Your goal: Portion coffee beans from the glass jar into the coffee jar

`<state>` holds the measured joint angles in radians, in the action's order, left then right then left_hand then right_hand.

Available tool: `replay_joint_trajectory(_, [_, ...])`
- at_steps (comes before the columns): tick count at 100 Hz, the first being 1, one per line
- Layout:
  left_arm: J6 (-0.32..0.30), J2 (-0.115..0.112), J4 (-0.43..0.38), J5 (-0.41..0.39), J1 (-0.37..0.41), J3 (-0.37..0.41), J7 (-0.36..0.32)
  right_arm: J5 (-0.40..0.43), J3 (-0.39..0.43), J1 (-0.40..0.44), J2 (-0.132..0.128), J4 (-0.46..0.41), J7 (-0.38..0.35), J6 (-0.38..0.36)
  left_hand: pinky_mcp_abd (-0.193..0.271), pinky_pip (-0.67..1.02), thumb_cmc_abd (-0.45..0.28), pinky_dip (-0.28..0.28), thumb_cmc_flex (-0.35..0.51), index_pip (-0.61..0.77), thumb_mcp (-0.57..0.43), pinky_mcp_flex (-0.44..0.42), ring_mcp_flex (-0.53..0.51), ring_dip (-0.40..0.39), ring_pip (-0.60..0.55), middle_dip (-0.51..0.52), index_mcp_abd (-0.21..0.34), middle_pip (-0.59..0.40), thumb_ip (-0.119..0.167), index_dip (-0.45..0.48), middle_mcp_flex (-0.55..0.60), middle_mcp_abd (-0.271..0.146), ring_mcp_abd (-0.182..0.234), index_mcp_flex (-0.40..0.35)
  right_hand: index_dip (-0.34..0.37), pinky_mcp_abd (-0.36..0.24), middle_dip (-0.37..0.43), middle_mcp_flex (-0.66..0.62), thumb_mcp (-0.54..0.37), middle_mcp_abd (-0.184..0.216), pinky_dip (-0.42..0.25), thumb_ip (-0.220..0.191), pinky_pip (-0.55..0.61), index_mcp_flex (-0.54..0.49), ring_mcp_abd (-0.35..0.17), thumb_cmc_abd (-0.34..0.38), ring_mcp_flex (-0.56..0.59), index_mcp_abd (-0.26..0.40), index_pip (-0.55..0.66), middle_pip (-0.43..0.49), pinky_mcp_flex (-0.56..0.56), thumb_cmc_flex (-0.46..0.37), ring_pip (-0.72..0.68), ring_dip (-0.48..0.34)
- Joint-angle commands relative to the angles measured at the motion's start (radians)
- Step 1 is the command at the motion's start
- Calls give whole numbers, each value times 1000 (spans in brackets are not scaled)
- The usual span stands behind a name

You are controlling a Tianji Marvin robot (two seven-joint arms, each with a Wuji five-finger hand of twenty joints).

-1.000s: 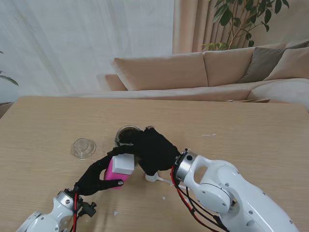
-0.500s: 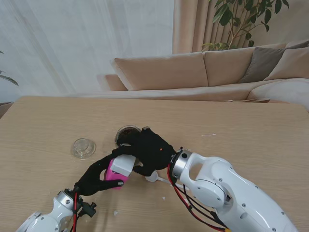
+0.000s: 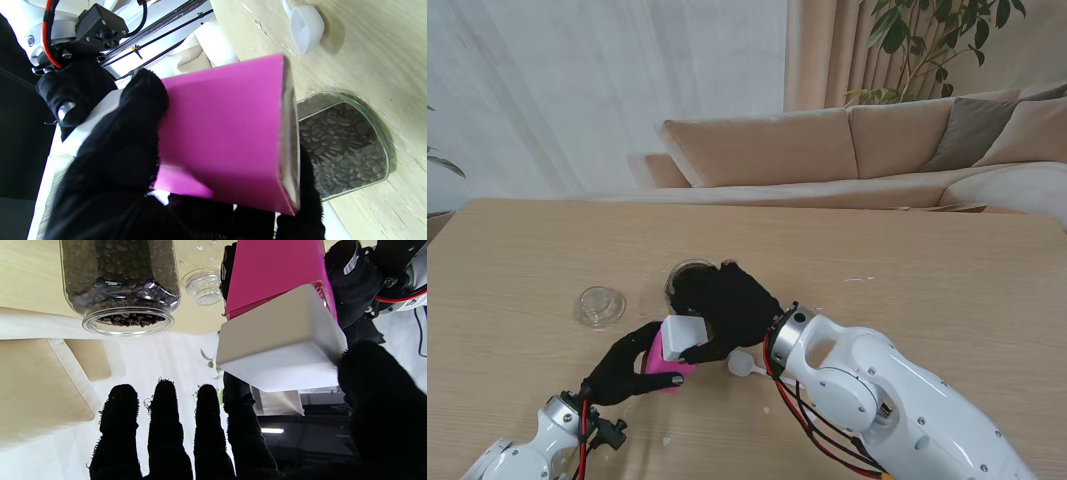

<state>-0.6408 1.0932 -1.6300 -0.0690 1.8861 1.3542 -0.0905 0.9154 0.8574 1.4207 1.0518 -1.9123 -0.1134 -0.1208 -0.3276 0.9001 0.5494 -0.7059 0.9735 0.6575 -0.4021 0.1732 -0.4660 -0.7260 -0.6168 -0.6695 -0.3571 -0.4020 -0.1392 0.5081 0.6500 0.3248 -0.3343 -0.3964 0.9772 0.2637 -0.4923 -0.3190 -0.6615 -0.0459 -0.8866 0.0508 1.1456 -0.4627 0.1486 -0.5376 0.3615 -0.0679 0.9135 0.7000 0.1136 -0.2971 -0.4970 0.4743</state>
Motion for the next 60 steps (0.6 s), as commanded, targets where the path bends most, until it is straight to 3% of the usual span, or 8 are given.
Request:
replay_joint_trajectory(1, [-4,6,-7,0,5,-1,-11,1,-11,-2,11,9,-2,9,-9,26,-137,-17,121,154,-115,5,-6,-16,-12,-41,126,-98,45,50,55,-85,13,-51,57,1,-4,-34,-15,-18,-19,9,22,-63,-2,38,20,10,141,11,7,11,-23,20])
replay_joint_trajectory(19, [-6,6,-7,2,5,0,-10,-3,-30,-14,15,12,3,45,-9,26,-137,-18,121,155,-115,5,-5,-16,-12,-41,127,-98,44,50,55,-86,13,-51,22,11,-12,-59,-6,-42,-18,4,42,-63,20,47,35,-17,180,22,21,7,-43,26])
replay_joint_trajectory(22, [-6,6,-6,3,5,0,-11,-5,-28,-12,14,9,-2,45,-9,26,-138,-18,122,155,-116,5,-6,-16,-12,-41,127,-99,44,50,56,-85,12,-51,-25,14,-6,-49,0,-45,-14,4,42,-42,24,53,29,-21,131,11,18,10,-39,24])
replay_joint_trajectory(33, [-5,6,-6,4,5,1,-12,-12,0,10,8,-17,-33,27,-11,26,-137,-18,120,154,-116,4,-5,-16,-12,-41,126,-98,44,49,54,-85,14,-50,-280,16,56,-30,33,-54,1,5,18,18,33,78,9,-9,-284,-91,-6,11,2,8])
replay_joint_trajectory(38, [-3,6,-6,4,5,1,-12,-10,20,31,5,-31,-39,15,-10,26,-138,-18,121,153,-116,4,-4,-16,-11,-41,125,-98,44,49,55,-86,12,-50,-347,22,90,-30,48,-52,15,3,-15,24,31,88,3,10,-405,-130,-22,5,35,-8])
replay_joint_trajectory(48, [0,6,-6,2,4,1,-11,-8,65,77,2,-57,-42,-11,-9,26,-138,-17,122,153,-116,5,-4,-16,-11,-40,126,-98,44,49,54,-85,12,-50,-386,29,131,-29,71,-46,34,-2,-67,29,20,116,-5,46,-495,-180,-46,-21,84,-31])
replay_joint_trajectory(60, [2,6,-7,1,5,1,-10,5,113,122,-3,-82,-43,-53,-9,26,-138,-17,123,153,-117,4,-6,-16,-12,-40,125,-98,44,49,55,-85,13,-50,-415,32,165,-14,52,-18,49,-48,-105,107,6,103,-12,201,-579,-223,-58,-204,125,-51])
